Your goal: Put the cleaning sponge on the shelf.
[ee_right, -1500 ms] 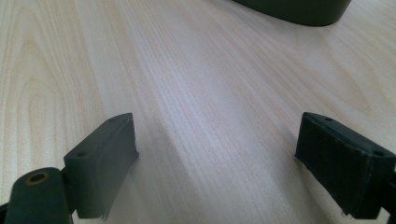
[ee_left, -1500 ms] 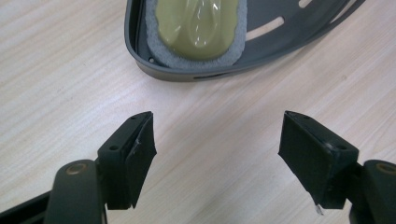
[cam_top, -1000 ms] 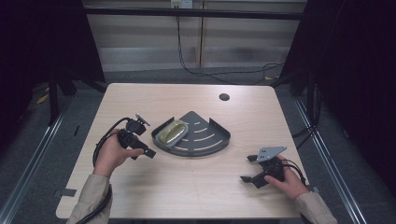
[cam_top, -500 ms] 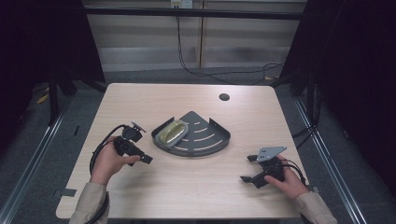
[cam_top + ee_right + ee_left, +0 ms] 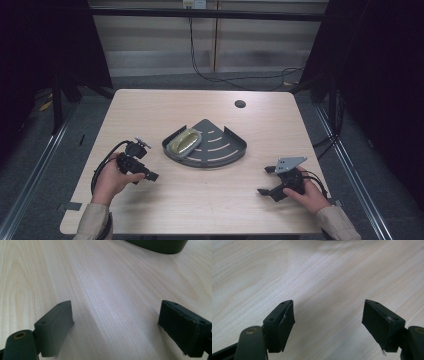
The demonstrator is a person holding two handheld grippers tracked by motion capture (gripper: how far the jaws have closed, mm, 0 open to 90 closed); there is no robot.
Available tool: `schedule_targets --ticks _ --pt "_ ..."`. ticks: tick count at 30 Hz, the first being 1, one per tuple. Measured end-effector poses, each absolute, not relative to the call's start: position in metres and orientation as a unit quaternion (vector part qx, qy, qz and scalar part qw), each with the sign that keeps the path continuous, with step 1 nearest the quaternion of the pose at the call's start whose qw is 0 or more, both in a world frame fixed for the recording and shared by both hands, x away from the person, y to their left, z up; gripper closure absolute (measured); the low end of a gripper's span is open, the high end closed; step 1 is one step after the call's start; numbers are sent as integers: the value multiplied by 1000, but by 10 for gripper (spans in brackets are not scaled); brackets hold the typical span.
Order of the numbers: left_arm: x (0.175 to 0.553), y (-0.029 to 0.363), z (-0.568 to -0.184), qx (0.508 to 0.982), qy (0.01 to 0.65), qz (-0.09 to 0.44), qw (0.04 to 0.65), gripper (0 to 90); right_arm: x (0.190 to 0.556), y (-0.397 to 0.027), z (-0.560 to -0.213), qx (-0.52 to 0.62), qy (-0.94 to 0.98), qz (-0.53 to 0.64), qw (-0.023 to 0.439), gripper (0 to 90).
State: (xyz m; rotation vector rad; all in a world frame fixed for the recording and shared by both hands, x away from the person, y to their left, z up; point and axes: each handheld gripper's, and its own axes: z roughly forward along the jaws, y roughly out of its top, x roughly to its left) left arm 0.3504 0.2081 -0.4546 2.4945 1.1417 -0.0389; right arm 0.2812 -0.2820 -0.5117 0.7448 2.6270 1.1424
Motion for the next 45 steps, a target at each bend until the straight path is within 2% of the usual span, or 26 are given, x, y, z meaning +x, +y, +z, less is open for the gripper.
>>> schedule_targets --ticks 32,41,45 --pt "334 237 -474 899 401 11 175 230 281 -282 -512 251 884 385 91 117" --pt "327 243 -478 902 387 34 191 152 281 -282 -512 251 884 385 91 117" --pt "325 244 -480 902 382 41 197 152 281 -282 -512 251 884 385 91 117"
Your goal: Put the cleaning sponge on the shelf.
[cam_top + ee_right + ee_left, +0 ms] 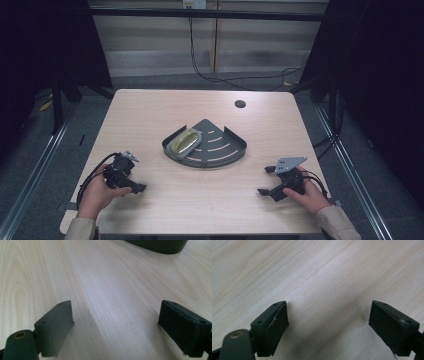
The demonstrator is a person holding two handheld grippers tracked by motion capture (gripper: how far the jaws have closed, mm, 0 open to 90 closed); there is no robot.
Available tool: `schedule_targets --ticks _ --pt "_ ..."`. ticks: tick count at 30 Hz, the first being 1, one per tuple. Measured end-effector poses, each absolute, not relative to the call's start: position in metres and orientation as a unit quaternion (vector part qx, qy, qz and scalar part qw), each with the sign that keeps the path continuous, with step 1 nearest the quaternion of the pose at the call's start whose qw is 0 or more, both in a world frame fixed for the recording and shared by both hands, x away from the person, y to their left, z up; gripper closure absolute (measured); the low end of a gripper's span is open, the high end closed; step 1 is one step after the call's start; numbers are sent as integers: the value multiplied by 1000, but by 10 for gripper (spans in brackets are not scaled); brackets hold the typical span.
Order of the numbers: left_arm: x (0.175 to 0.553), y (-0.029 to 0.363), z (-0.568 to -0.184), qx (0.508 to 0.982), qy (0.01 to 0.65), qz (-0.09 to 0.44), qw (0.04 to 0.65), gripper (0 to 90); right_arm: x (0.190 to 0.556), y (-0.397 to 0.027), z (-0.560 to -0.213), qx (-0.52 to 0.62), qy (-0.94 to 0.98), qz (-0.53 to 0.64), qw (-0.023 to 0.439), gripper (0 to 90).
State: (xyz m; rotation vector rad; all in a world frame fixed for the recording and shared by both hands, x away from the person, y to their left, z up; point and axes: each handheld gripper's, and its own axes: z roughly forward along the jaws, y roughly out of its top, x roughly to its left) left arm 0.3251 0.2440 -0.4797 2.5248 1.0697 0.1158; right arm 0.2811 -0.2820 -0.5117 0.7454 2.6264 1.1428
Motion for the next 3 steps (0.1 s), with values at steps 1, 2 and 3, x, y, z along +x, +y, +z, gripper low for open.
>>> schedule_targets --ticks 1,2,3 --pt "325 244 -480 902 382 41 198 152 281 -282 -512 251 884 384 91 117" --pt "325 244 -480 902 382 42 198 151 281 -282 -512 251 884 384 91 117" --pt "325 244 -480 901 382 44 199 151 281 -282 -512 250 884 384 91 117"
